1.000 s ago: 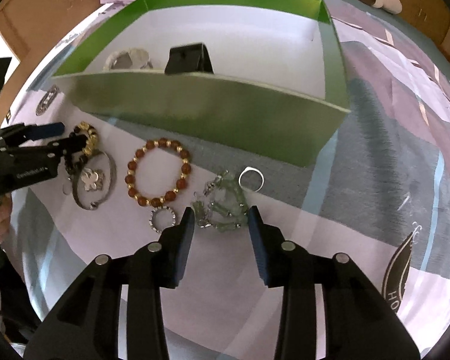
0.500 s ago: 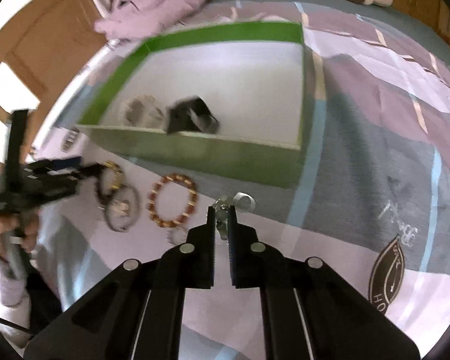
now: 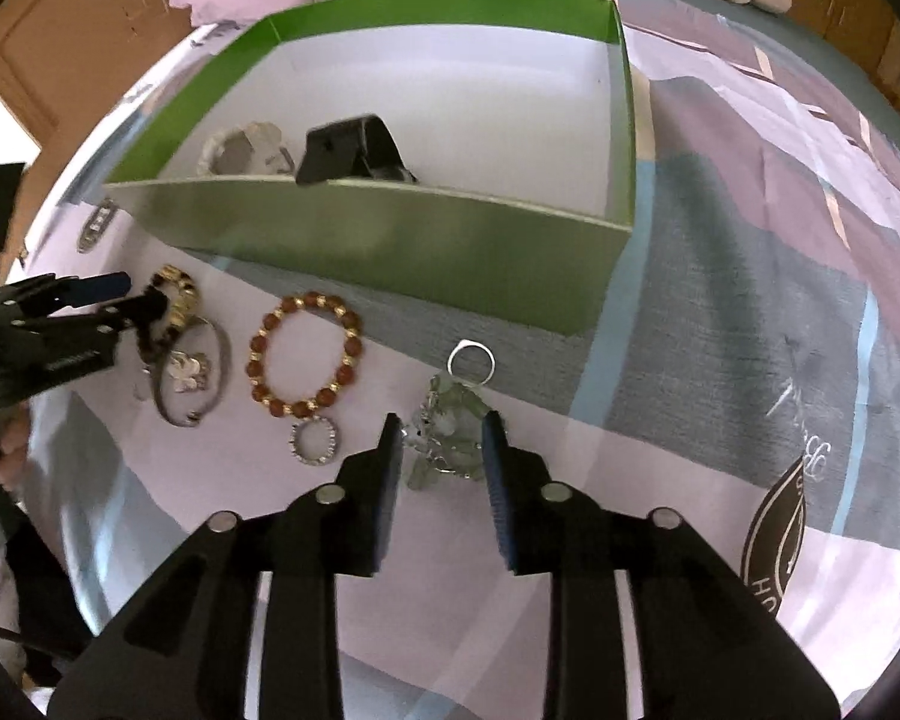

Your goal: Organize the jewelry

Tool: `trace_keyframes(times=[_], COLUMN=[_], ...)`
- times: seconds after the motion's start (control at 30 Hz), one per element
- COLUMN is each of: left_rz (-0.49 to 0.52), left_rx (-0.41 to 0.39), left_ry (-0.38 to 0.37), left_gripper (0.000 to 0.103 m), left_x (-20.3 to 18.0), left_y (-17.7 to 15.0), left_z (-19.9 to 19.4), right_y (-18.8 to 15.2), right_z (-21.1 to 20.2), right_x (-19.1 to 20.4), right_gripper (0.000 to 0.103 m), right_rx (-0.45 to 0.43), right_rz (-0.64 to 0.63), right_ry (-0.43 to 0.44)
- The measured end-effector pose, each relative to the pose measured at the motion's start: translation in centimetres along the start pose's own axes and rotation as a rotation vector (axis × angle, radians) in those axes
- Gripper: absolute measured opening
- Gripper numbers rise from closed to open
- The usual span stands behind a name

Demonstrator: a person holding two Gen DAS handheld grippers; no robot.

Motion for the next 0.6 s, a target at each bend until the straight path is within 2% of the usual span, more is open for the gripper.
trace_keyframes(times=[0.03, 0.07, 0.17, 0.23, 0.27, 0.4, 0.6], left_rz=[0.004, 0.006, 0.016, 0.032, 0.042, 0.078, 0.120], left_rx=[-0.003, -0.005, -0.008, -0.006, -0.005, -0.003, -0.006], left_ry=[-0.005, -0.012, -0.019, -0.017, -0.015, -0.017, -0.044], left_gripper=[0.029, 0.024, 0.020, 0.020, 0.020, 0.020, 0.020], left_x=[-0.2, -0.5, -0.8, -1.1, -1.2, -2.0, -3.3], left_y=[0.0, -0.1, -0.2, -0.4, -0.4, -0.7, -1.2], left_z=[-0.1, -0.3, -0.4, -0.5, -0.5, -0.8, -1.9], right_y=[0.0, 0.1, 0.2, 0.1, -0.1, -0.4, -0.2], right_z=[0.1, 0.2, 0.3, 0.3, 0.5, 0.3, -2.2], right_x=[0.1, 0.2, 0.3, 0.5, 0.6, 1.0, 2.5], right_gripper=[0.042, 0.043, 0.043, 0.032, 0.017, 0.008, 0.006], right_rx=[-0.003, -0.007, -0.011, 0.002, 0.022, 0.039, 0.001], right_rz=[-0.002, -0.007, -0.014, -0.022, -0.029, -0.061, -0.080], right_ry=[-0.001, -0.006, -0.014, -0.011, -0.004, 0.008, 0.168])
Point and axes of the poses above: each gripper's, at about its wrist camera, not at the fingertips, and z roughly the way its jaws point, x to its left, y to its top, the point moved 8 cm from there along z, roughly the way its jaws point, and after that the axes turned 5 degrees about z, right-handed, at the moved point
